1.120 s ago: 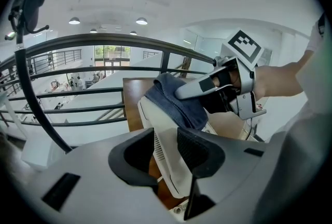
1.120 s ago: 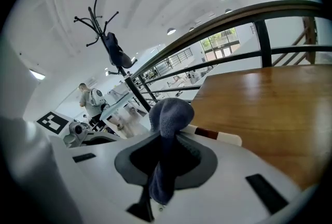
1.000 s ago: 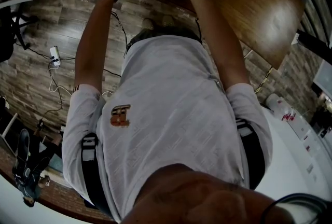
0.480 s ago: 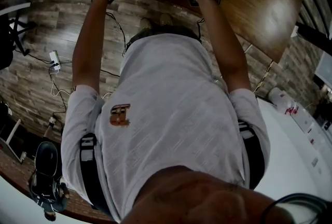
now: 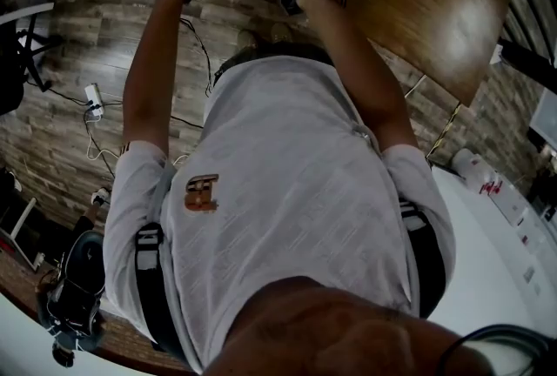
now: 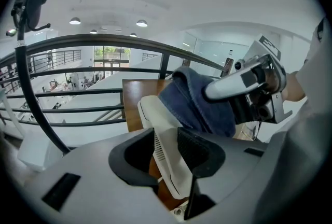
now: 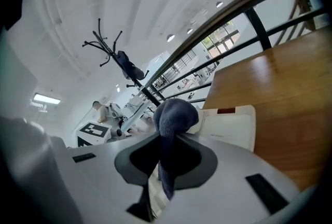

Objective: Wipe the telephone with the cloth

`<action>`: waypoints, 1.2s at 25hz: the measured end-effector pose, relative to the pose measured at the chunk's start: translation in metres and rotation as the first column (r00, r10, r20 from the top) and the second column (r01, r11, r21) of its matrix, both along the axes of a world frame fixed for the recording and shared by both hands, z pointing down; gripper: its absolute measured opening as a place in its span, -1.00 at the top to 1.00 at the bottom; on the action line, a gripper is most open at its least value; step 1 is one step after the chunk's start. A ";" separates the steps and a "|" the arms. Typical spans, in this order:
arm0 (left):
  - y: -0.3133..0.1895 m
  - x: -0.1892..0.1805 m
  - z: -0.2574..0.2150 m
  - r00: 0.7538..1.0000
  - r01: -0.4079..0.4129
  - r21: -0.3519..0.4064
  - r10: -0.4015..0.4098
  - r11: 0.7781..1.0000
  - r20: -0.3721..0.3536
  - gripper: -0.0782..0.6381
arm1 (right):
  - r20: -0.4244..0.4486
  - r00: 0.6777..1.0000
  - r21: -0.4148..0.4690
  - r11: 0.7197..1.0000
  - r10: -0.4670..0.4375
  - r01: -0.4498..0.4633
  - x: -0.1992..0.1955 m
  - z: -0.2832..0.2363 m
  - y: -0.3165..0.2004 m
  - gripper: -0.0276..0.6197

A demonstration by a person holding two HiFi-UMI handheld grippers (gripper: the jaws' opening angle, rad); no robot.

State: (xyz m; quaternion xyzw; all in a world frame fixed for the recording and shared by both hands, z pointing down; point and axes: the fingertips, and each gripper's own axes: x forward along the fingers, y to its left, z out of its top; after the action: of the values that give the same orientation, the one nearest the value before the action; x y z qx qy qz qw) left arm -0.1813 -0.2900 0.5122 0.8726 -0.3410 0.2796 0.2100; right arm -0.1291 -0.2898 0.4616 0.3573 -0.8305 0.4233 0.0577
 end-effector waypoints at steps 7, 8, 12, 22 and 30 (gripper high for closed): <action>0.010 0.011 -0.004 1.000 -0.001 0.007 0.001 1.000 0.003 0.39 | -0.093 0.995 -0.046 0.998 0.037 -0.041 0.019 0.038 0.007 0.69; 0.009 0.010 -0.004 1.000 0.000 0.007 0.000 1.000 0.002 0.39 | -0.115 0.993 -0.044 0.998 0.040 -0.046 0.023 0.041 0.005 0.69; 0.001 0.005 -0.001 1.000 -0.003 0.002 0.003 1.000 0.001 0.39 | -0.193 0.979 -0.047 0.996 0.059 -0.070 0.041 0.055 -0.004 0.69; -0.007 -0.004 0.001 1.000 -0.008 -0.002 0.008 1.000 -0.009 0.39 | -0.241 0.962 -0.026 0.990 0.130 -0.140 0.081 0.052 0.002 0.69; -0.004 0.001 -0.001 1.000 -0.017 -0.013 0.017 1.000 -0.011 0.39 | -0.094 0.995 -0.030 0.999 0.021 -0.024 0.026 0.024 0.048 0.69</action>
State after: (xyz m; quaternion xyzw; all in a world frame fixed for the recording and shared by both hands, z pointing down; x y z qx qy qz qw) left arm -0.1800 -0.2938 0.5109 0.8756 -0.3306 0.2787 0.2154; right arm -0.1033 -0.2420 0.4856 0.3851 -0.8162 0.4197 0.0972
